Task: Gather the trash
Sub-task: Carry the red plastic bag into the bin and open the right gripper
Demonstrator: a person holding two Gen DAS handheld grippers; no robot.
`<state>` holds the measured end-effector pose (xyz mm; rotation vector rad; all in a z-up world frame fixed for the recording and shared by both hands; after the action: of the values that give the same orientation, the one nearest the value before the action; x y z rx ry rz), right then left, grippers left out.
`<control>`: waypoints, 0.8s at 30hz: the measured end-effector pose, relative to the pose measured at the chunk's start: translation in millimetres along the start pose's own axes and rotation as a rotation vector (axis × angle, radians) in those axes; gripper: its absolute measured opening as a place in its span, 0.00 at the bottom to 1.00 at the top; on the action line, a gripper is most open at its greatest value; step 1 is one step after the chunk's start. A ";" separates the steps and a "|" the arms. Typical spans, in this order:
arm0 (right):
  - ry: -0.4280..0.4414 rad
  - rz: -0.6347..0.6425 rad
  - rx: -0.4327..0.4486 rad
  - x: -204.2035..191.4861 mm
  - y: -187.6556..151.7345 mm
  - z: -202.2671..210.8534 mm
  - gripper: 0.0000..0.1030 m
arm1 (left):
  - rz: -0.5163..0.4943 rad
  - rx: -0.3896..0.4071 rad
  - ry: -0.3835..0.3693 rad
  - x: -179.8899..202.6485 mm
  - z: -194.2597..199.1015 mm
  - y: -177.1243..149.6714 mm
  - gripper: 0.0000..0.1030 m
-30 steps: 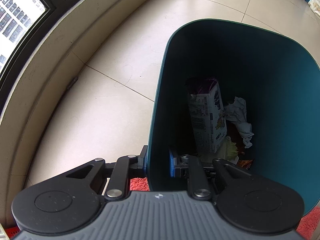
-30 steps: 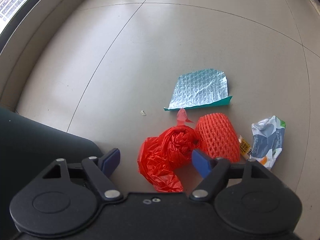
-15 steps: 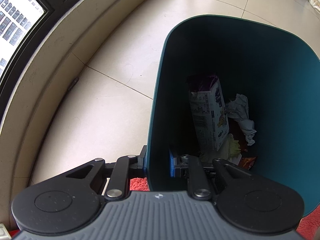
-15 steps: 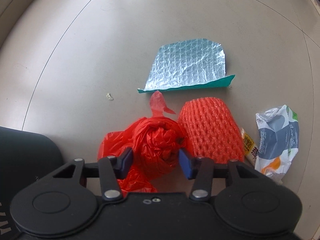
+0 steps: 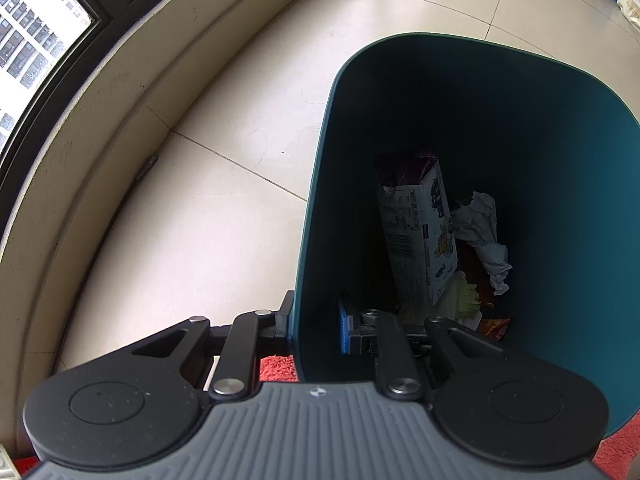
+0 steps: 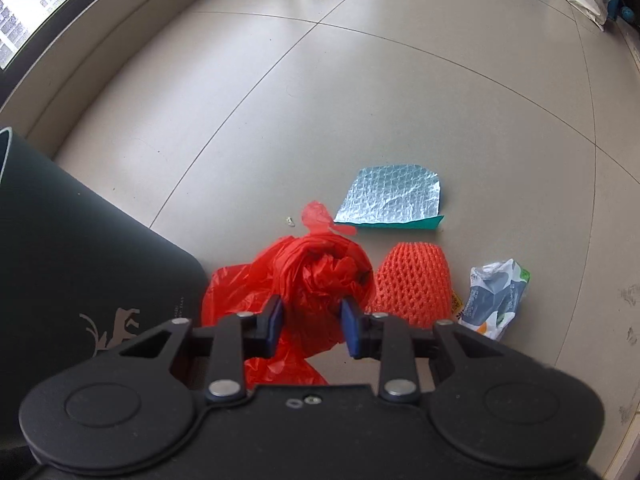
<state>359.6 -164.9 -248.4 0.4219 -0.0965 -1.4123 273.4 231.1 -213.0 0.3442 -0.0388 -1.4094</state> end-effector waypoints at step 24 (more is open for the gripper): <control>0.231 0.378 0.211 -221.6 45.8 111.1 0.29 | 0.011 0.015 -0.024 -6.5 8.7 3.1 0.19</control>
<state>330.5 28.9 -89.9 0.7003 -0.1306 -0.9772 273.2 236.0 -202.8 0.3396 -0.0706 -1.4034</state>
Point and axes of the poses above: each gripper's, at about its wrist camera, not at the fingertips, and z roughly against the way its jaws point, x to its right, y to its top, the point moved 10 cm from there along -z, roughly the way its jaws point, and after that the axes turned 2 degrees about -z, right-handed, at the moved point
